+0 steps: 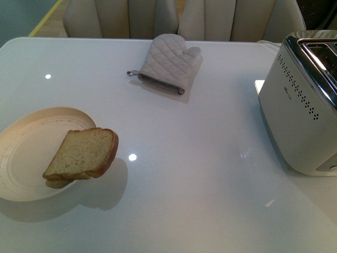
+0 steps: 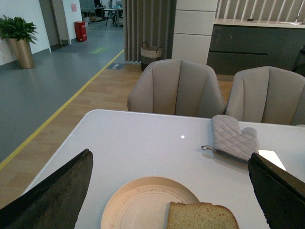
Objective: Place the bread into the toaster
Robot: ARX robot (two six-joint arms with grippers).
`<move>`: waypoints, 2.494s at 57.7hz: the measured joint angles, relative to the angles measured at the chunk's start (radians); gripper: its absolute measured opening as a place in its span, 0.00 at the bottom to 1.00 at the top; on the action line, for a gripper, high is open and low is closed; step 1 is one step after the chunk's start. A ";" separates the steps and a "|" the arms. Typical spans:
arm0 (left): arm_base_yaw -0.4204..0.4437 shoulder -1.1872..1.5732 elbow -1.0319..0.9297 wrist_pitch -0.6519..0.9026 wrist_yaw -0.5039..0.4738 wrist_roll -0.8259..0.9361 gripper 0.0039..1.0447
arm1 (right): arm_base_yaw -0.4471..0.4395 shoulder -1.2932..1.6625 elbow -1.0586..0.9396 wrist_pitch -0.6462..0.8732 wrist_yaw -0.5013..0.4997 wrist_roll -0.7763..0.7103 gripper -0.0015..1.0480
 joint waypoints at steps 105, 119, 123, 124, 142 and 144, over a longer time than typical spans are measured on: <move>0.251 2.212 0.600 0.705 0.054 -0.235 0.93 | 0.000 0.000 0.000 0.000 0.000 0.000 0.91; 0.239 2.292 0.651 0.692 0.028 -0.217 0.62 | 0.000 0.000 0.000 0.000 0.000 0.000 0.91; 0.235 2.313 0.658 0.684 0.021 -0.211 0.52 | 0.000 0.000 0.000 0.000 0.000 0.000 0.91; 0.234 2.320 0.659 0.684 0.017 -0.210 0.48 | 0.000 0.000 0.000 0.000 0.000 0.000 0.91; 0.182 2.329 0.672 0.665 -0.006 -0.241 0.08 | 0.000 0.000 0.000 0.000 0.000 0.000 0.91; 0.171 2.324 0.672 0.658 0.000 -0.256 0.06 | 0.000 0.000 0.000 0.000 0.000 0.000 0.91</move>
